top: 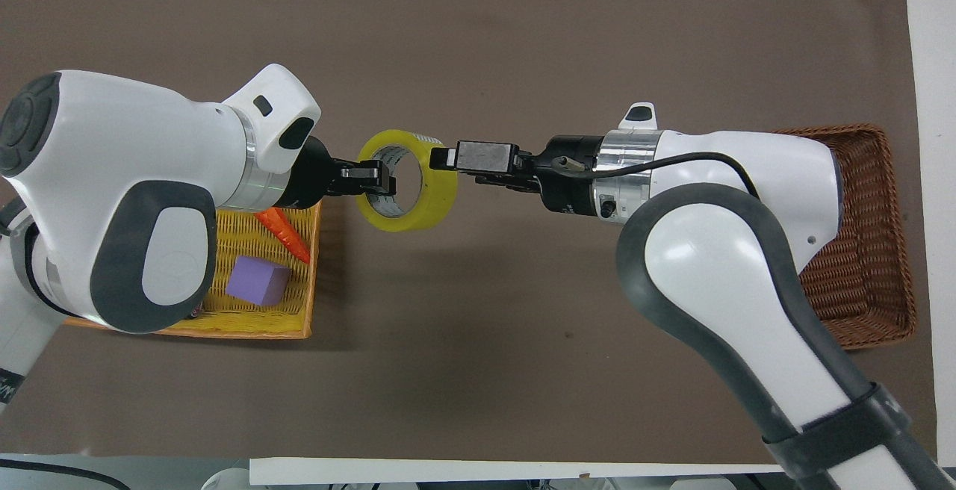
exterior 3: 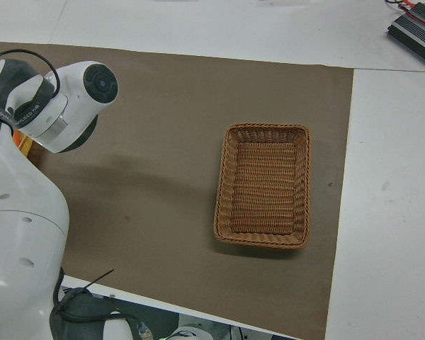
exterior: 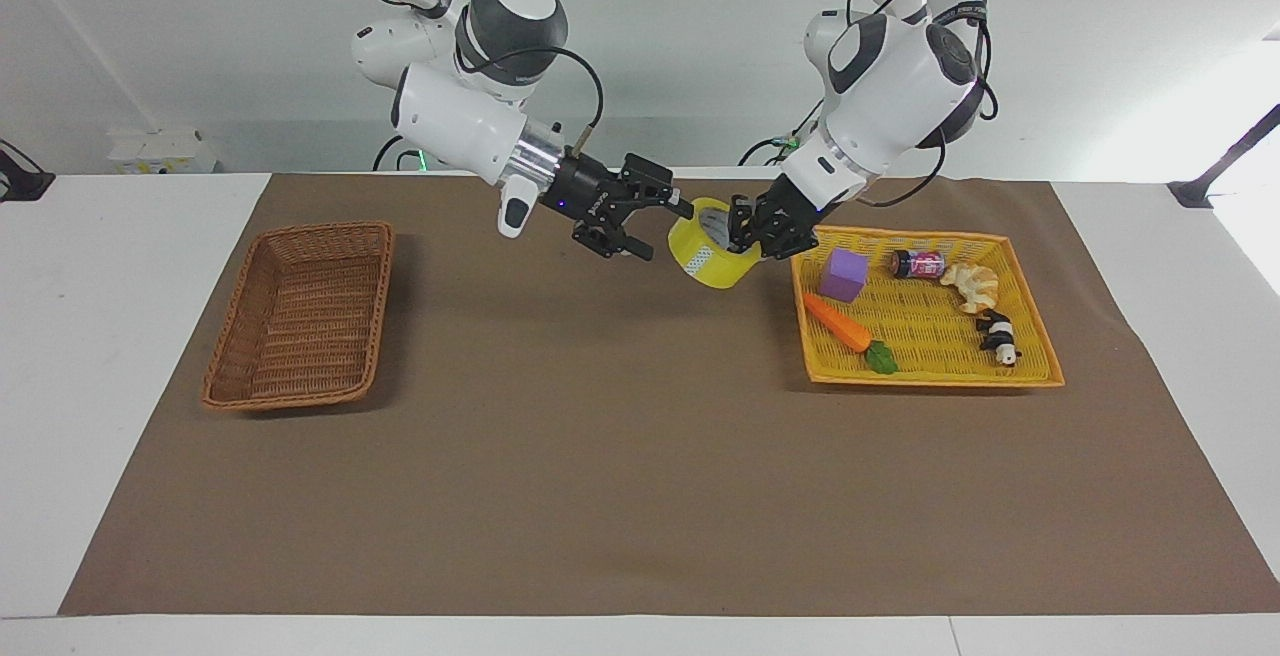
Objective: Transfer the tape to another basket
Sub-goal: 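Hold the tape with the left gripper while the right gripper reaches it, then grasp the tape rim with the right gripper and open the left gripper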
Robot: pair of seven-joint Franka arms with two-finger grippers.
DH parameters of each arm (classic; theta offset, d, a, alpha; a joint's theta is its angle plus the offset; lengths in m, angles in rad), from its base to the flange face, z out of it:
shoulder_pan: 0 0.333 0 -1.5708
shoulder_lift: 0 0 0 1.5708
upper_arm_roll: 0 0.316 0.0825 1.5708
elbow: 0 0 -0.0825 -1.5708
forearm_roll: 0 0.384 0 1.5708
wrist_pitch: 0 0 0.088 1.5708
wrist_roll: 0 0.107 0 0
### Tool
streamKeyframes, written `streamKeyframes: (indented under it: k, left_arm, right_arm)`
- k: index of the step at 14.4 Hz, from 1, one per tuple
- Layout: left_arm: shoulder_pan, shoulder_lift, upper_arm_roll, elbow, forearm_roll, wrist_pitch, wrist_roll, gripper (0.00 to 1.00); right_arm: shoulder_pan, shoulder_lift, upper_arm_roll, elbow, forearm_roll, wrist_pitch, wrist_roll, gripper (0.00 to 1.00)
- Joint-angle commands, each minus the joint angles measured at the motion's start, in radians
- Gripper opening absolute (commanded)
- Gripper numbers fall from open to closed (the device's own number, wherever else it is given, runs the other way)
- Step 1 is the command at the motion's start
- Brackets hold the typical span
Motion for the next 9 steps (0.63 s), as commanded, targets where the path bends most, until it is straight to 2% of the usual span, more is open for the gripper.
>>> streamKeyframes:
  k: [1, 7, 9]
  left_arm:
    - [-0.017, 0.003, 0.015, 0.014, -0.007, -0.007, -0.009, 0.02]
    - [-0.019, 0.0, 0.017, 0.011, -0.007, -0.01, -0.009, 0.02]
    - [-0.019, 0.0, 0.017, 0.011, -0.007, -0.009, -0.01, 0.02]
  right_arm:
    - [0.023, 0.023, -0.005, 0.019, 0.018, 0.034, 0.029, 1.0]
    - [0.042, 0.023, -0.006, 0.022, 0.016, 0.033, 0.039, 0.99]
    - [0.043, 0.023, -0.006, 0.02, 0.016, 0.031, 0.04, 0.95]
